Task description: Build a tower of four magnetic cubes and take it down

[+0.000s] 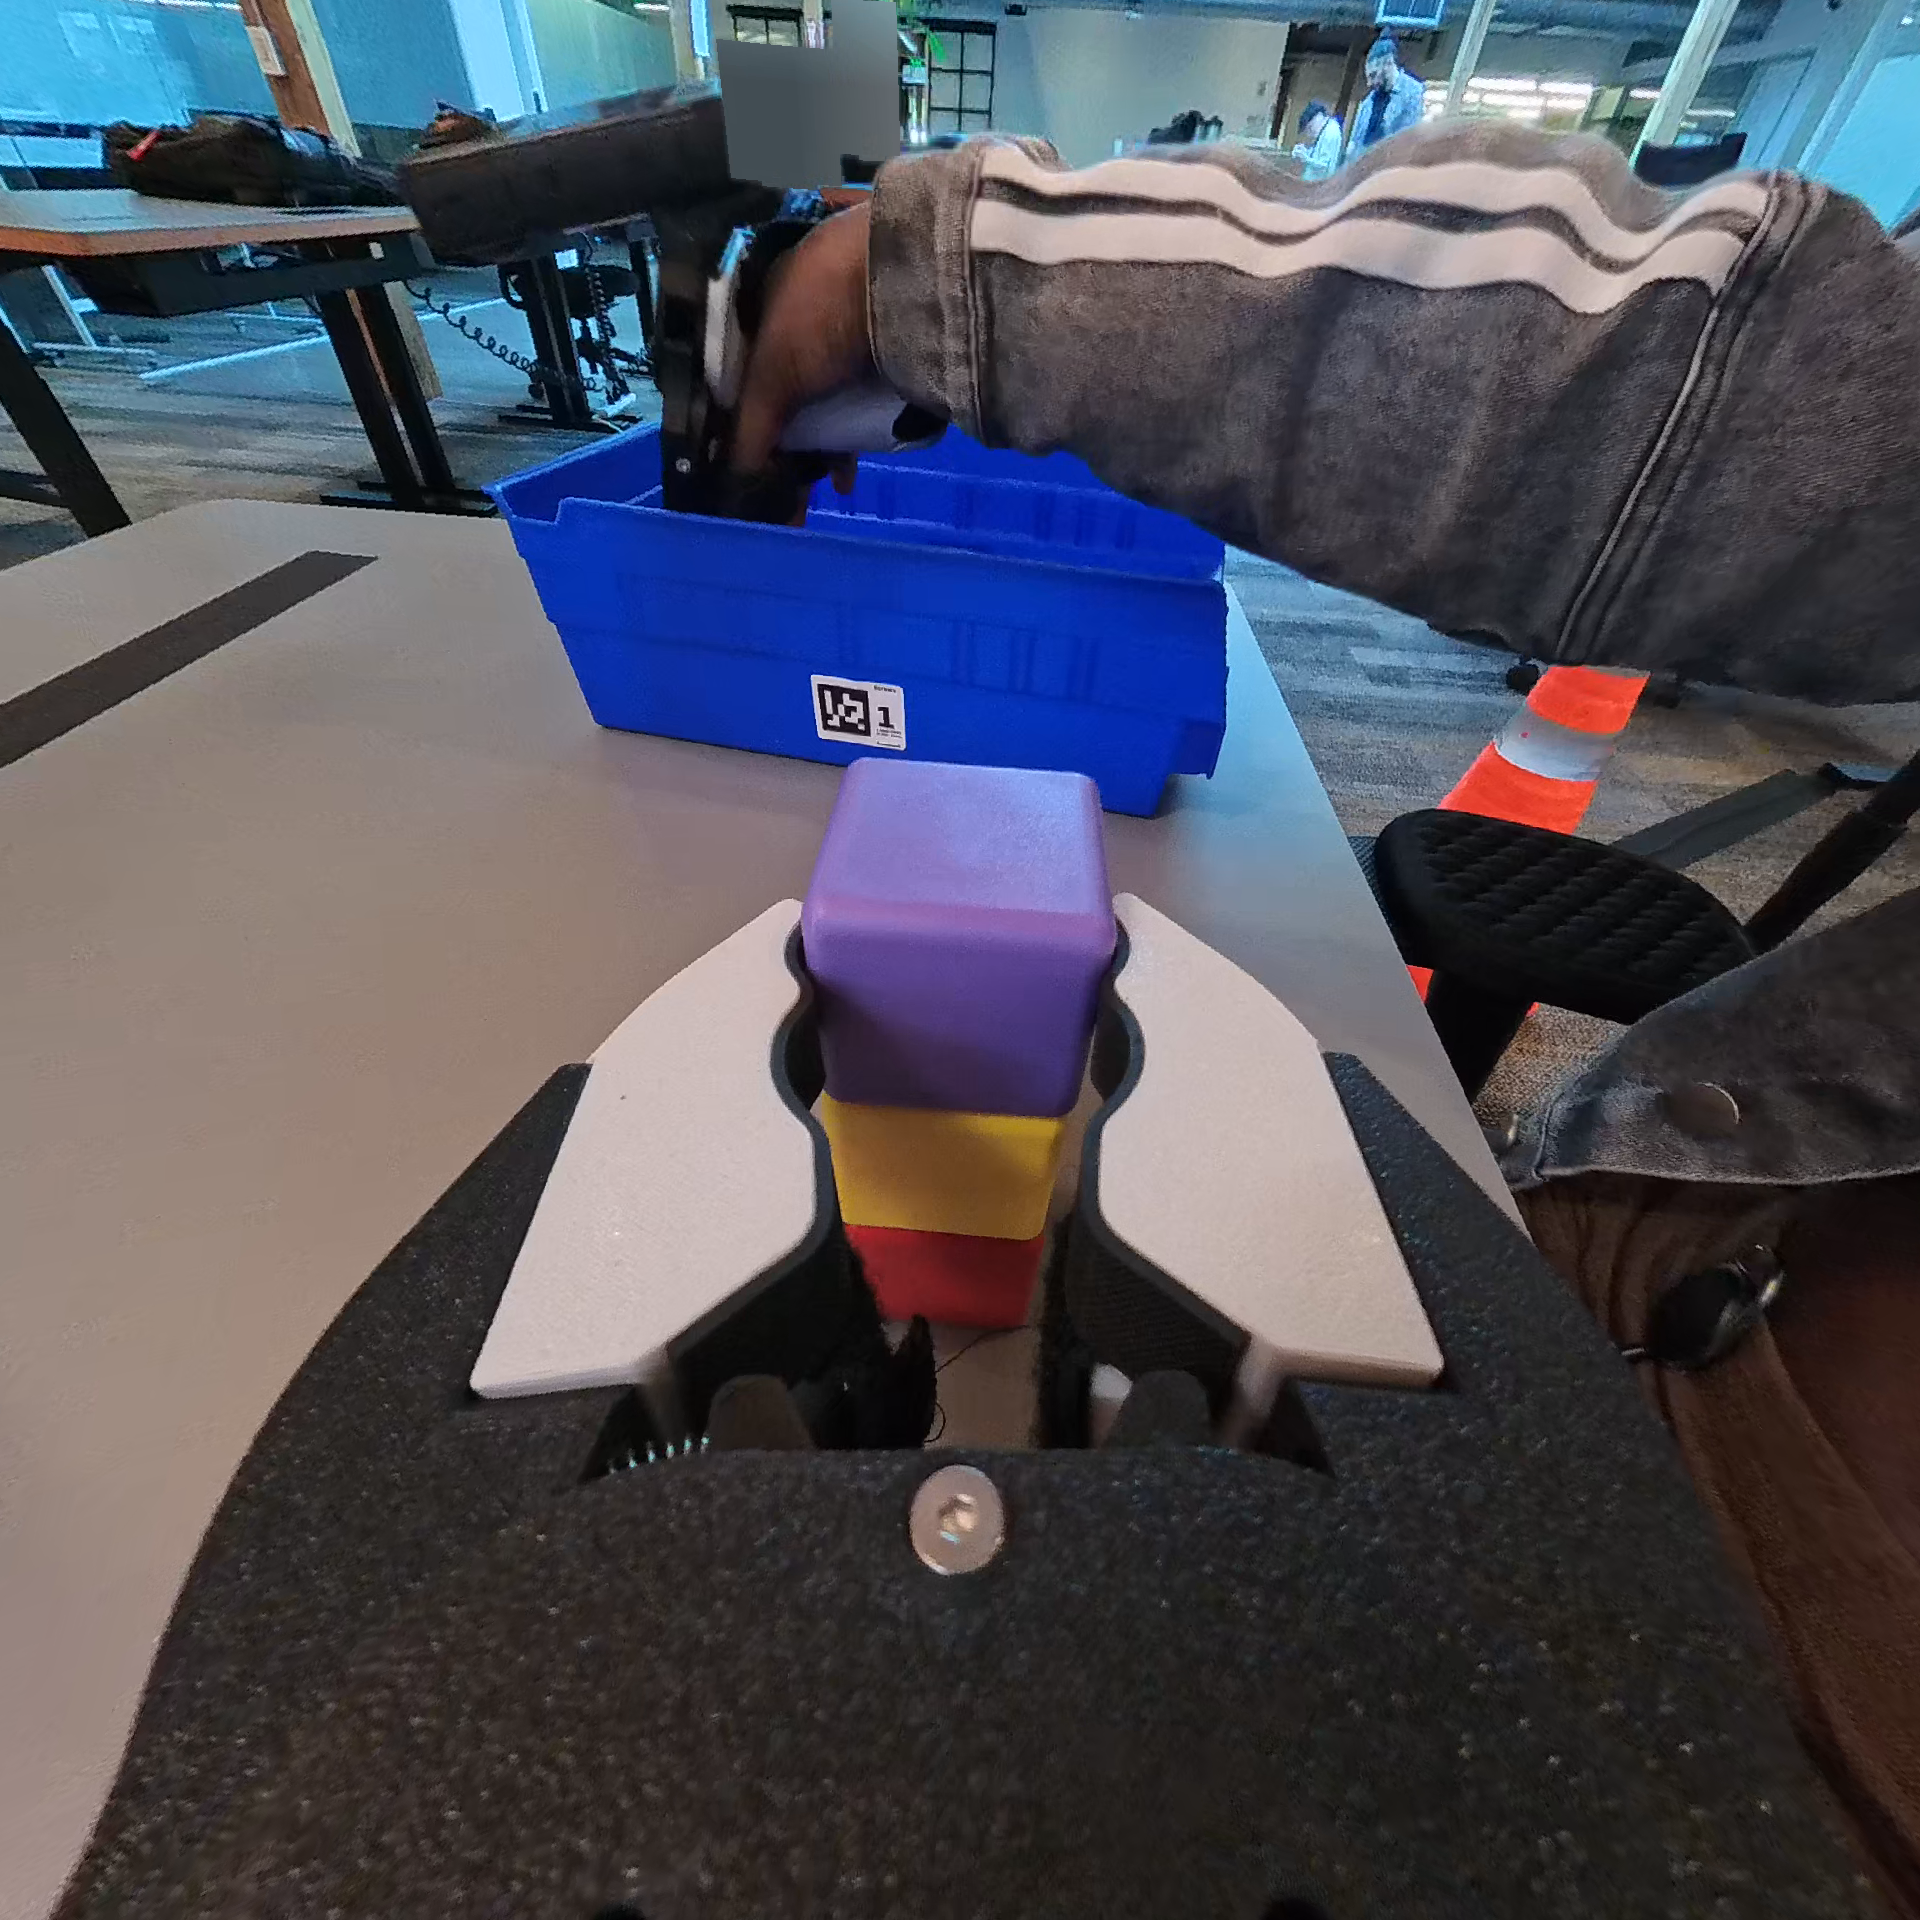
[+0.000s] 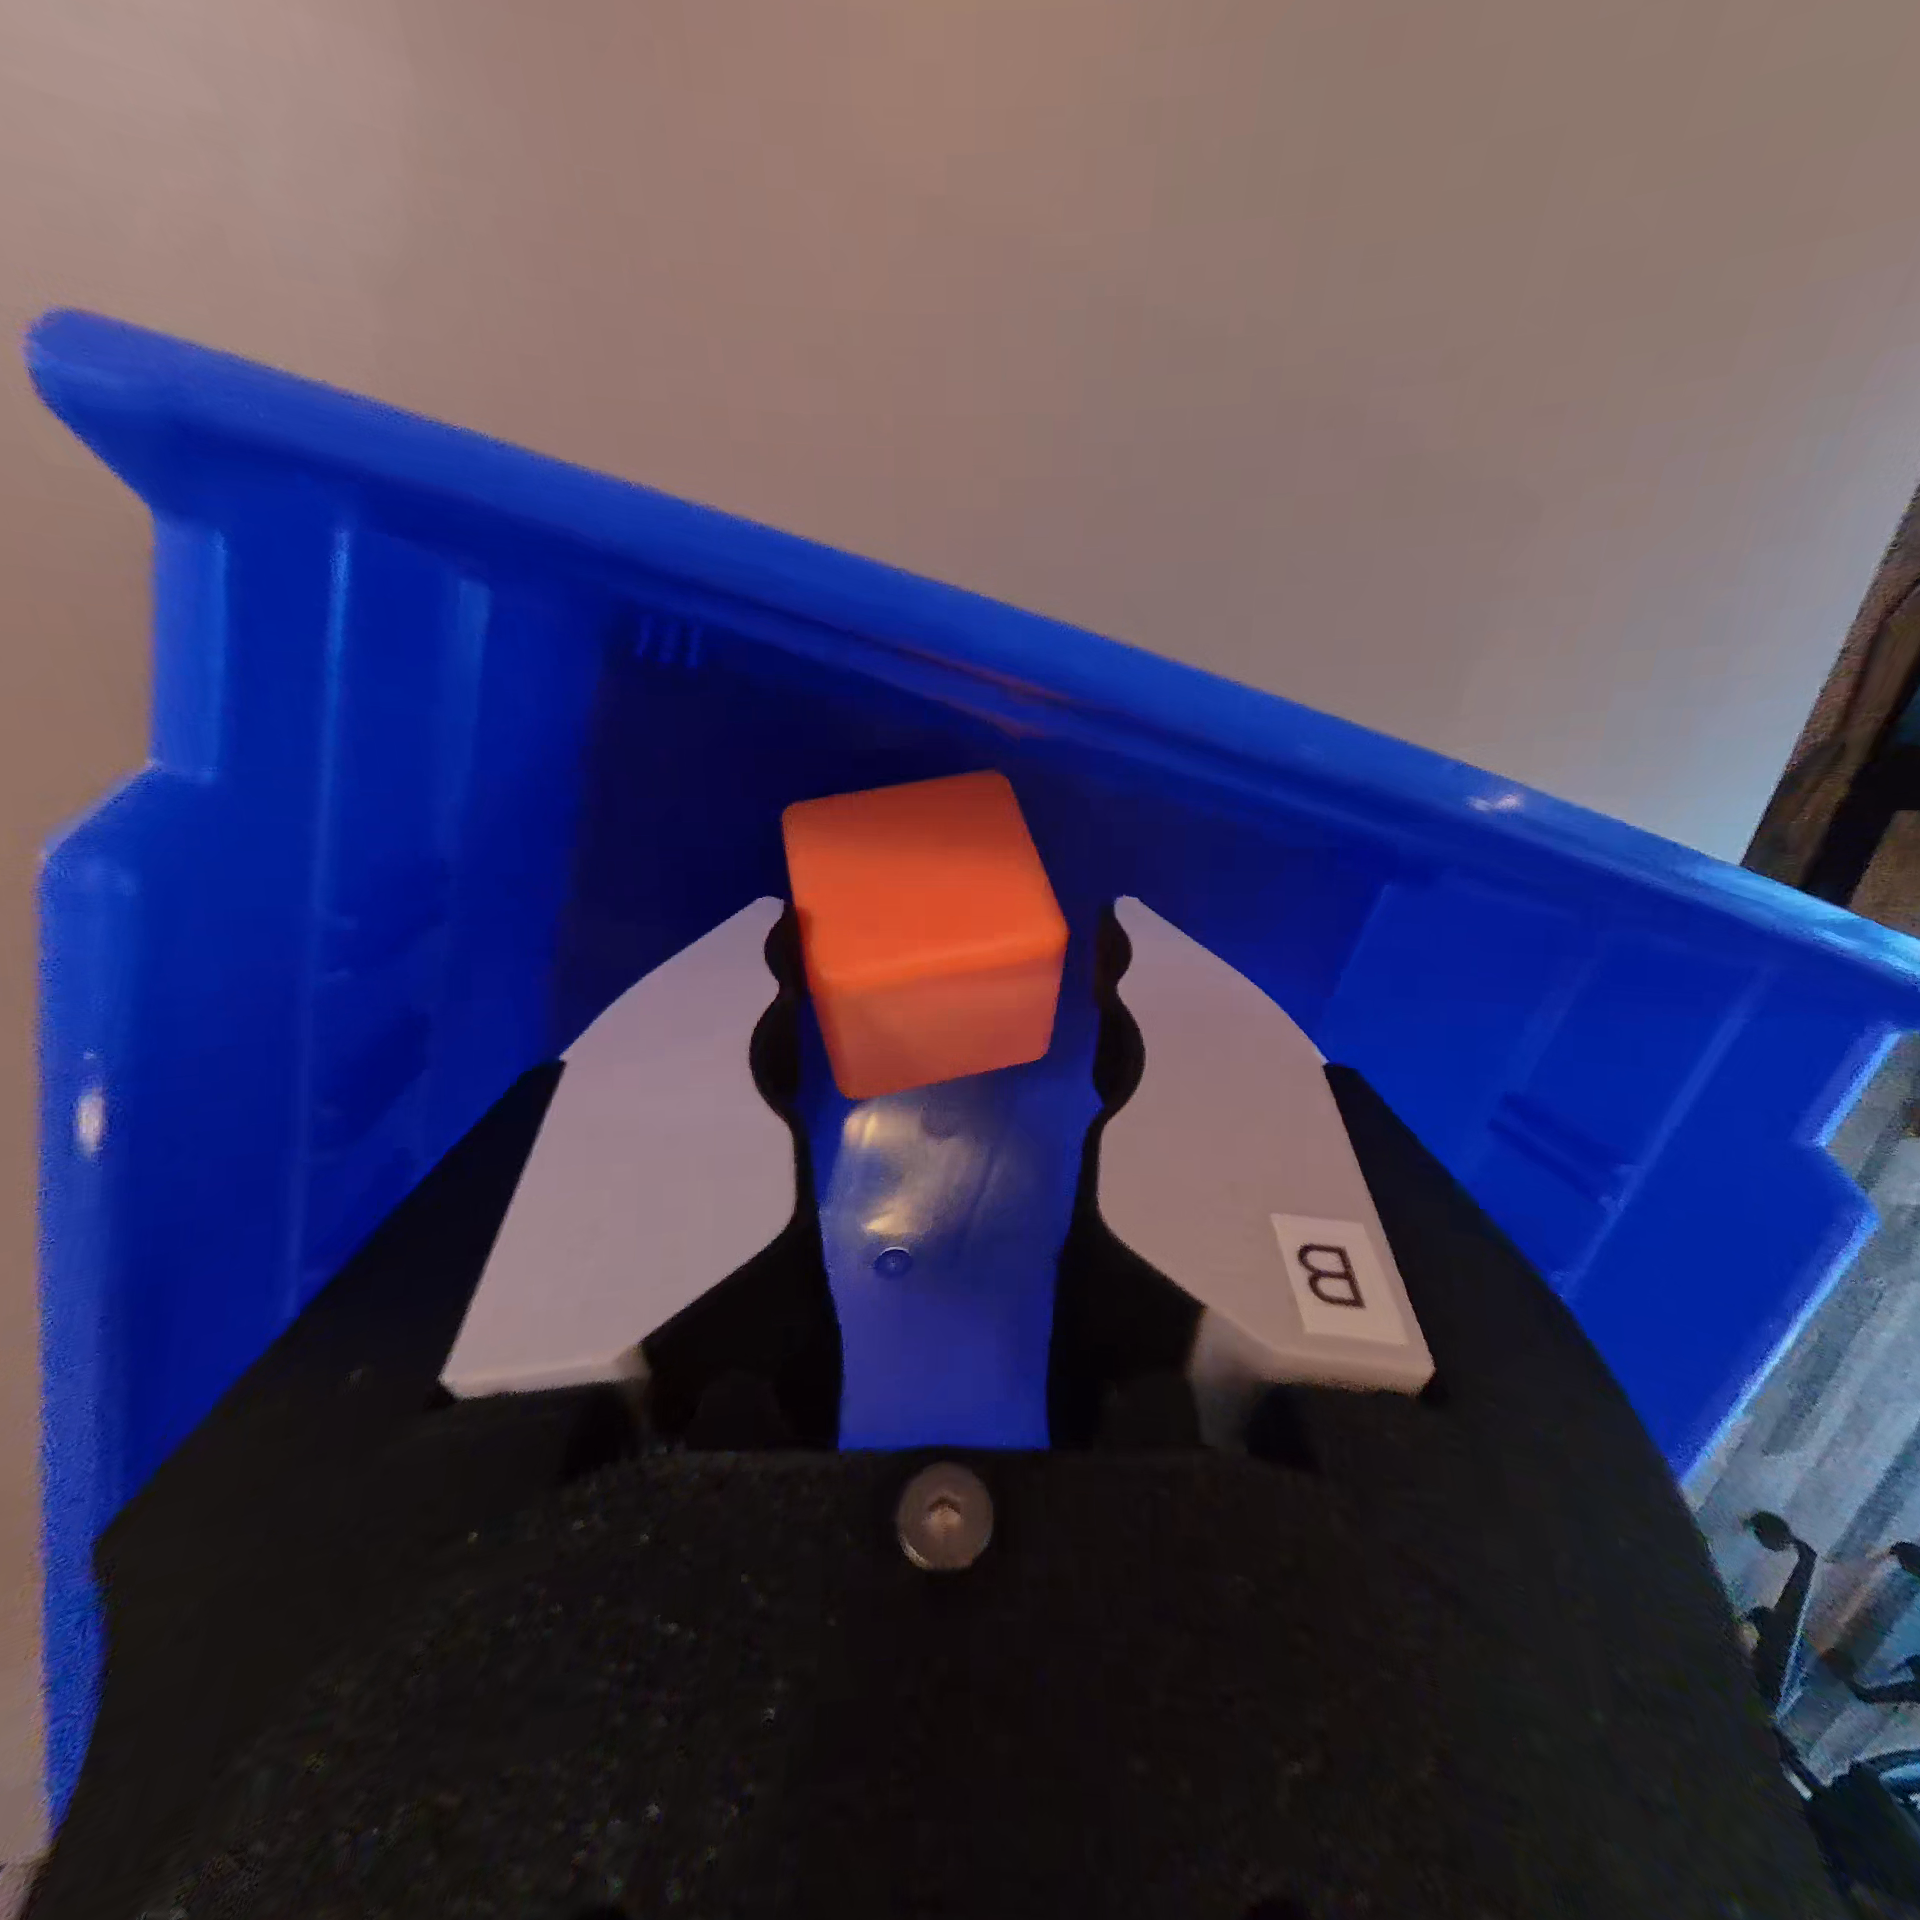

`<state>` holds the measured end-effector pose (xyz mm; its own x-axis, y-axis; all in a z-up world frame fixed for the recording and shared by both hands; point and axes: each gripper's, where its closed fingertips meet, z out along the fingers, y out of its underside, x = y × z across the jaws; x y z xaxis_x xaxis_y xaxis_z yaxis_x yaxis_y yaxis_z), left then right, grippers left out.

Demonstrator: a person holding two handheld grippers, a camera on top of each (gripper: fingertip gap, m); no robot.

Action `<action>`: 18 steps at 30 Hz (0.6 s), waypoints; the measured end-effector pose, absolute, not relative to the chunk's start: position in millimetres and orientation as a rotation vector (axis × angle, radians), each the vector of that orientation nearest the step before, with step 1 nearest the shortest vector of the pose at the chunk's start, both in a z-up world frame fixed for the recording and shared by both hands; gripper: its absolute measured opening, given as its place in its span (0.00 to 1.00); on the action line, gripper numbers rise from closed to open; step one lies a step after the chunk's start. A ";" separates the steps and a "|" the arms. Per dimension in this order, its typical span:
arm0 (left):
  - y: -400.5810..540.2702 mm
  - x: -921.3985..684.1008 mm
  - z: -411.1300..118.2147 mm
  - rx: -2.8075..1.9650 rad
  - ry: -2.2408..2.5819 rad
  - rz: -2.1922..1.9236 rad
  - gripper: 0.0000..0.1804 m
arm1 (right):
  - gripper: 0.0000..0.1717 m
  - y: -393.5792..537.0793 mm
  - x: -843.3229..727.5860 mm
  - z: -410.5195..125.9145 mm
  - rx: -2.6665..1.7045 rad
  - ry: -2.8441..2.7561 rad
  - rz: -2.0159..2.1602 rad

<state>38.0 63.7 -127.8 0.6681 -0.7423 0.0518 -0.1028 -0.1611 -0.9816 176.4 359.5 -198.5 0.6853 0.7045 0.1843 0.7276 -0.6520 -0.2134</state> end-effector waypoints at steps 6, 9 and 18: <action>63.5 40.7 -140.3 -1.711 0.747 -0.615 0.27 | 0.45 355.8 169.0 -181.7 -2.491 -1.095 0.045; 63.0 41.4 -139.5 -1.707 0.738 -0.639 0.27 | 0.50 346.4 160.4 -155.1 -2.356 -1.040 0.194; 63.6 40.4 -134.3 -1.682 0.717 -0.632 0.45 | 0.63 238.6 132.0 21.9 -1.348 -0.712 1.009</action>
<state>40.4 63.6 -134.3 0.6688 -0.7424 0.0389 -0.1317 -0.1699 -0.9766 132.0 238.6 21.9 0.4275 0.8940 -0.1344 -0.1736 -0.0647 -0.9827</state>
